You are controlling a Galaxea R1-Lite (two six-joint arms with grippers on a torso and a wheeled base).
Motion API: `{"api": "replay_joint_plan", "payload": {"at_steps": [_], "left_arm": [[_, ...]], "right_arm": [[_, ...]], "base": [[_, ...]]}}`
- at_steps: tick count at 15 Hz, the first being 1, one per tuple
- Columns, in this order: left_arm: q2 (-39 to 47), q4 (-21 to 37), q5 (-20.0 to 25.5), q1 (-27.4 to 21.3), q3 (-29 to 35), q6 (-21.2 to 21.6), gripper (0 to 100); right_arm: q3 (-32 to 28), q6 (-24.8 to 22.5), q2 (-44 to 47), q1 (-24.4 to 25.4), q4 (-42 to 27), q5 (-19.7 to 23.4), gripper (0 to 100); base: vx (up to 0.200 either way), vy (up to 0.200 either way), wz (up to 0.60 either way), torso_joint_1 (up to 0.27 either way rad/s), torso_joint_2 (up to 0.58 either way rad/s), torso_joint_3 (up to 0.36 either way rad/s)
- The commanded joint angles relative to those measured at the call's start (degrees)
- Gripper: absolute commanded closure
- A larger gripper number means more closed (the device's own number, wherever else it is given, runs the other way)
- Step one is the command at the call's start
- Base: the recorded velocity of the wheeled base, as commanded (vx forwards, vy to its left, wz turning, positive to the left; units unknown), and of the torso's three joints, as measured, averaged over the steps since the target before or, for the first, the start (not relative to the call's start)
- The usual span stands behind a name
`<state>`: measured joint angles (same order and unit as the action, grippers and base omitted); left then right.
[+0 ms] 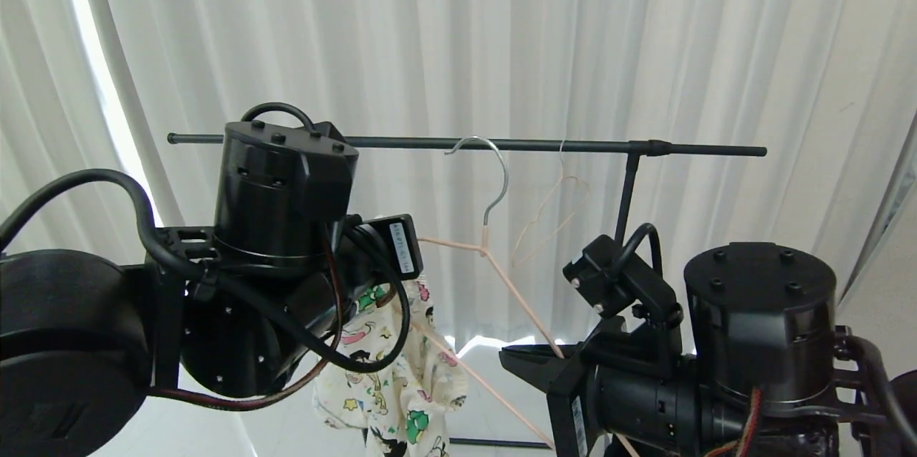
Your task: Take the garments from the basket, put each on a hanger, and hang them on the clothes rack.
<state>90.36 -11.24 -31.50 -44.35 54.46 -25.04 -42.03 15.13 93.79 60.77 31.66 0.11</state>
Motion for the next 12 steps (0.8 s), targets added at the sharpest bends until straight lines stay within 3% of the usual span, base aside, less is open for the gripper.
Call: {"api": "replay_joint_plan", "payload": {"at_steps": [1, 7, 12], "left_arm": [[-0.18, 0.08, 0.04, -4.87, 0.48, -0.01, 100], [-1.59, 0.17, 0.48, -6.80, 1.18, 0.25, 100], [-4.22, 0.17, 3.81, -7.86, 0.30, 0.25, 100]], "right_arm": [[-0.07, 0.08, 1.22, 0.23, 0.07, -0.20, 100], [0.20, 2.19, 4.91, 1.46, 2.88, -7.14, 100], [0.11, 2.19, 5.52, 1.37, 3.06, -8.11, 100]], "base": [[0.000, 0.000, 0.00, 0.000, 0.00, 0.000], [0.000, 0.000, 0.00, 0.000, 0.00, 0.000], [0.000, 0.000, 0.00, 0.000, 0.00, 0.000]]}}
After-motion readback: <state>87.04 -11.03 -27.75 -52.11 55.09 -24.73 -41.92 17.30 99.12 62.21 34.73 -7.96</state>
